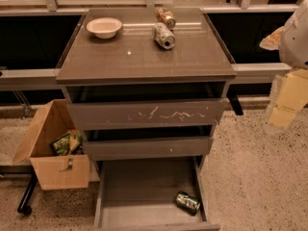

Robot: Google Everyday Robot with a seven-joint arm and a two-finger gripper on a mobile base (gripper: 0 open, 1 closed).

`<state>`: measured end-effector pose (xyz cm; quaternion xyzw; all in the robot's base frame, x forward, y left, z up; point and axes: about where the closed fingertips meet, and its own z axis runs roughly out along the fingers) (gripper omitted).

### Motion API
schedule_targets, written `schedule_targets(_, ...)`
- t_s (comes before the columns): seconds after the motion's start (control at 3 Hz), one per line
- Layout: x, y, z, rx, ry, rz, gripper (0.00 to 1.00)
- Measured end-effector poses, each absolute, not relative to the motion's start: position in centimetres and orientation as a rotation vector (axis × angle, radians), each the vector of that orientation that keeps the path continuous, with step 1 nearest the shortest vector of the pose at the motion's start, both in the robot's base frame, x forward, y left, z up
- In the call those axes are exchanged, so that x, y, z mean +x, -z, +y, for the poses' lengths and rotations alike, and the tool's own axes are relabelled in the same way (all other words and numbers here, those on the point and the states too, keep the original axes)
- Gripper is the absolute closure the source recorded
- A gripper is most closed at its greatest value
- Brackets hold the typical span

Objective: Pick green can from bottom drawer and place on counter

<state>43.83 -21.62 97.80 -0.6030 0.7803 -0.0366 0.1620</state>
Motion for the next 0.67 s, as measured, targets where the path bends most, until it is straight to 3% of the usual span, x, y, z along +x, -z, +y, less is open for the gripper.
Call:
schedule_targets(0.33,43.8,-97.8,-21.6,-1.72,0.104,2.226,0.0)
schedule_targets(0.67,44.3,-93.5,-20.9,-1.7,-0.027,2.24,0.0)
